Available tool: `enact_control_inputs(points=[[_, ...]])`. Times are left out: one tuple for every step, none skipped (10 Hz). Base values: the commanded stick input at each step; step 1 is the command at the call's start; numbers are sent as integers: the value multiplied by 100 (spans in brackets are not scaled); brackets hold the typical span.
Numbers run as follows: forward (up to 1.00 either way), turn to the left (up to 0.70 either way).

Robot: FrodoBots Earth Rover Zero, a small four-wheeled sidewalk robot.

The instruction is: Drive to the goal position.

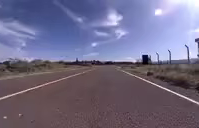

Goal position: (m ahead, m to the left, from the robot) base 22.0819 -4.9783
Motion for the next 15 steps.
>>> enact_control_inputs(points=[[100,0],[100,0],[100,0],[100,0],[100,-5],[100,-25],[100,-40],[100,-40],[100,-40],[100,-40],[100,-40],[100,-40],[100,0],[100,0],[100,0]])
